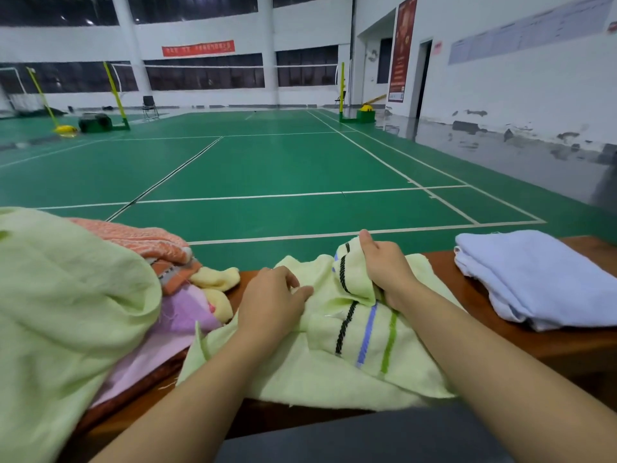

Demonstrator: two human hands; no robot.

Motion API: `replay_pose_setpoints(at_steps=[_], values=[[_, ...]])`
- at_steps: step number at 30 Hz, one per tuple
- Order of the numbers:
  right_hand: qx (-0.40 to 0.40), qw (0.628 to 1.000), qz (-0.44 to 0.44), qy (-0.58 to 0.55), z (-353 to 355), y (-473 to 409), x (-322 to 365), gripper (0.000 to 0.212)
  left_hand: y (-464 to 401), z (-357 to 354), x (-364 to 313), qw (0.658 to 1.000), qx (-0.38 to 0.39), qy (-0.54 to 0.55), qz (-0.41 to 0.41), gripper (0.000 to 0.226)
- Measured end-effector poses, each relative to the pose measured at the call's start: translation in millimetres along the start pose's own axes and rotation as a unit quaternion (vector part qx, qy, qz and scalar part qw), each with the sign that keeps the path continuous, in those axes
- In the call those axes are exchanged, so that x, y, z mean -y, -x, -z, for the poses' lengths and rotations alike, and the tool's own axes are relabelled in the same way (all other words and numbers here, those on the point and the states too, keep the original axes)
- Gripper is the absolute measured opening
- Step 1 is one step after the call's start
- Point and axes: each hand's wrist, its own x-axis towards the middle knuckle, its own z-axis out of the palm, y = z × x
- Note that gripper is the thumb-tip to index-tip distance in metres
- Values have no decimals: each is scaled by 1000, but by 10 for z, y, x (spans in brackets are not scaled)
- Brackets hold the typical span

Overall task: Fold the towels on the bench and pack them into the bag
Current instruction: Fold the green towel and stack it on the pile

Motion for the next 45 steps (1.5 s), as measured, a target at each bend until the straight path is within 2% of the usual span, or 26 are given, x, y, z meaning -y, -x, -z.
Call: replay_pose_setpoints(at_steps=[4, 7, 9, 12, 13, 14, 17, 22, 25, 28, 31, 34, 36, 38, 40, 41, 43, 45], values=[[7, 1000, 16, 2, 8, 45, 13, 55, -63, 6, 29, 1000, 18, 19, 6, 13], [4, 999, 45, 7, 9, 89, 69, 55, -158, 69, 52, 989, -5, 140, 47, 15], [-3, 998, 68, -2, -12, 115, 131, 55, -225, 138, 77, 952, -32, 287, 103, 23], [9, 993, 114, -15, -115, 185, 279, 55, -225, 272, 29, 842, -4, 514, 165, 23], [18, 991, 134, -9, -168, 221, 336, 55, -209, 290, 4, 820, 5, 548, 164, 21], [25, 987, 157, -2, -227, 249, 382, 55, -202, 293, -17, 817, 7, 555, 157, 20], [31, 980, 196, 7, -407, 309, 475, 56, -185, 259, -58, 833, 8, 538, 127, 17], [38, 980, 193, 16, -528, 389, 566, 52, -172, 199, -61, 868, 24, 491, 67, 16], [113, 980, 162, 26, -549, 436, 617, 62, -184, 229, -37, 857, 45, 506, 89, 20], [181, 969, 160, 60, -649, 478, 624, 87, -188, 287, 2, 840, 67, 523, 127, 36], [221, 964, 141, 47, -735, 548, 650, 92, -191, 316, 46, 850, 31, 504, 151, 42], [266, 956, 122, 38, -739, 570, 670, 92, -220, 325, 115, 849, -1, 504, 157, 26], [267, 955, 127, 39, -712, 561, 684, 91, -259, 367, 163, 876, -33, 454, 158, 23], [231, 957, 168, 59, -601, 583, 758, 68, -317, 464, 235, 909, -71, 382, 149, 23], [233, 939, 232, 102, -395, 643, 886, 41, -384, 550, 331, 916, -91, 354, 164, 17], [270, 918, 251, 148, -272, 675, 941, 34, -416, 577, 377, 902, -86, 381, 182, 17], [372, 843, 248, 300, -98, 719, 979, 28, -439, 597, 402, 850, -59, 476, 218, 15], [403, 773, 228, 433, -20, 749, 922, 30, -445, 611, 393, 828, -35, 505, 240, 11]])
